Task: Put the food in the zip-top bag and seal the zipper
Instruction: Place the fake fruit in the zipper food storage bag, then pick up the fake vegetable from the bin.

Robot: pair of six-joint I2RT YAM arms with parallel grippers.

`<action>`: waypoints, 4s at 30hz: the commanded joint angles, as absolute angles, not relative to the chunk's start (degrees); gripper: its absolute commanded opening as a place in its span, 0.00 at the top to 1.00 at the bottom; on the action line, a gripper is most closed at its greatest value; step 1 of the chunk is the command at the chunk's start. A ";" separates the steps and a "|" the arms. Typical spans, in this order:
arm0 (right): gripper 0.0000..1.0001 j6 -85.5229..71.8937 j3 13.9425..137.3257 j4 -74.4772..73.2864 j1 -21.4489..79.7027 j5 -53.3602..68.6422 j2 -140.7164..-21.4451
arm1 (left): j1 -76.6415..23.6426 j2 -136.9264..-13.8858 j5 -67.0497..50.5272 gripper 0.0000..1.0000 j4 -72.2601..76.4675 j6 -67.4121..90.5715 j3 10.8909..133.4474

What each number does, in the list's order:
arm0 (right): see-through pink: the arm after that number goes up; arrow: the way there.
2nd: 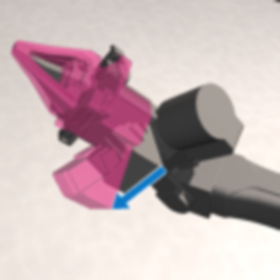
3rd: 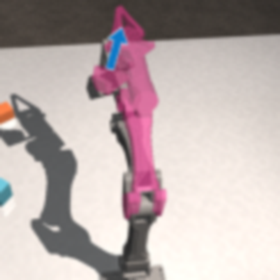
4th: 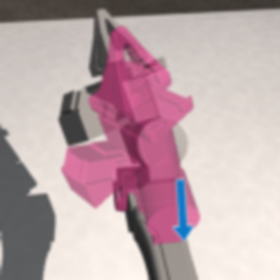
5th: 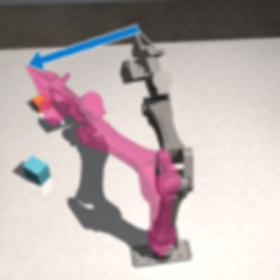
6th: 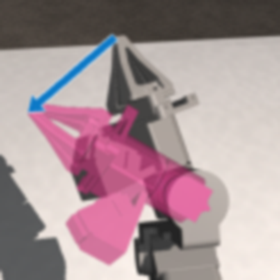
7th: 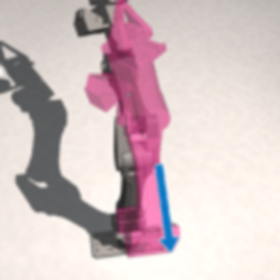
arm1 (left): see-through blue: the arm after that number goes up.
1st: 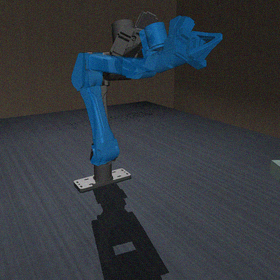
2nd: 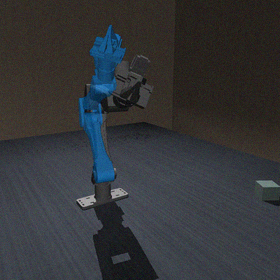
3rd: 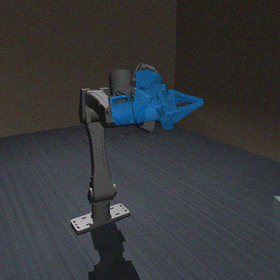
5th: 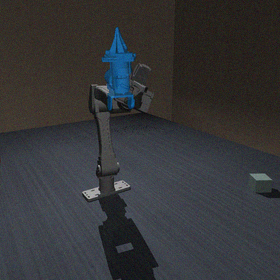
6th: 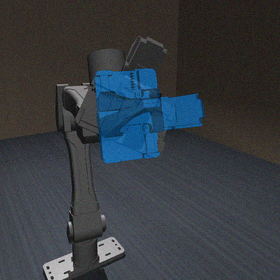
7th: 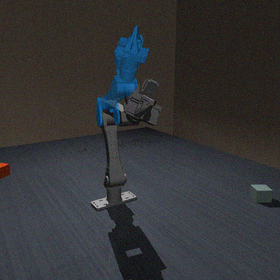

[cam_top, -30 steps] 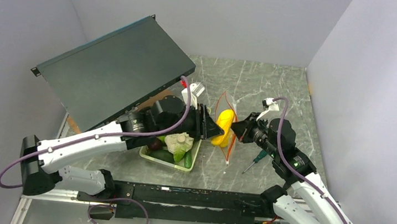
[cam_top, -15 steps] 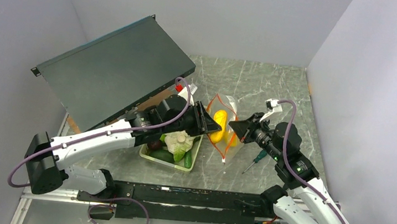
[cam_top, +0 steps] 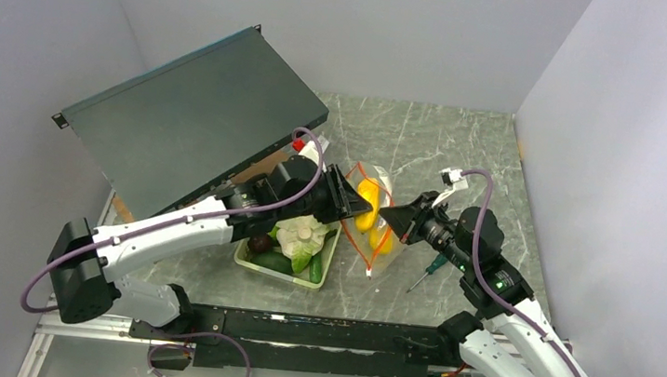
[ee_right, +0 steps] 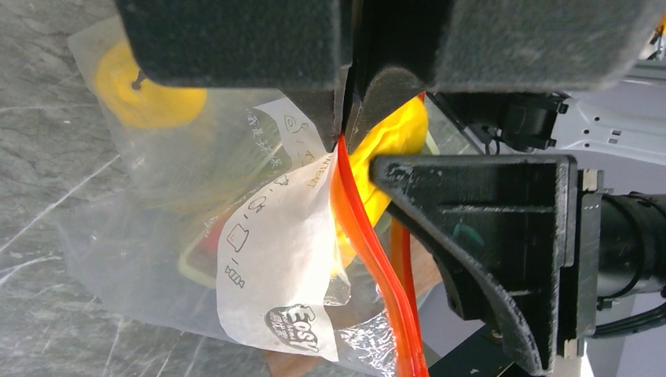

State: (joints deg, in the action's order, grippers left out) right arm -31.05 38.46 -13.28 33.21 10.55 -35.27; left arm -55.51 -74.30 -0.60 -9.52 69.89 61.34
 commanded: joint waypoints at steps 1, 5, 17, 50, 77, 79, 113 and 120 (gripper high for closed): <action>1.00 -30.74 38.69 -9.42 33.90 11.37 -34.95 | -54.88 -75.65 3.13 0.73 -9.83 70.62 65.65; 1.00 -31.35 38.80 -10.55 33.98 9.41 -34.87 | -54.56 -76.81 5.90 0.66 -10.59 70.24 66.97; 1.00 -32.12 39.57 -15.07 33.98 1.68 -34.86 | -54.36 -72.83 -0.58 0.05 -2.98 64.67 63.48; 1.00 -29.56 42.49 -19.87 33.93 -8.54 -34.02 | -58.41 -59.58 11.50 0.04 -36.81 39.22 56.41; 1.00 -29.27 41.28 -20.74 33.91 -7.73 -33.17 | -61.19 -82.59 37.87 0.36 -56.58 41.46 60.71; 1.00 -29.35 41.24 -20.89 33.93 -7.73 -33.08 | -61.18 -83.58 38.65 0.37 -56.67 41.51 61.17; 1.00 -29.77 40.86 -20.15 33.92 -6.99 -34.15 | -60.78 -89.20 38.54 0.65 -52.84 39.27 60.28; 1.00 -30.06 40.39 -19.43 33.93 -6.20 -34.90 | -61.74 -78.93 31.85 0.73 -50.25 36.50 62.79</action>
State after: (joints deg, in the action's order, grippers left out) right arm -29.85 40.23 -22.20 33.80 -6.96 -34.65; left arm -61.12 -86.43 36.60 -52.16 38.57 59.53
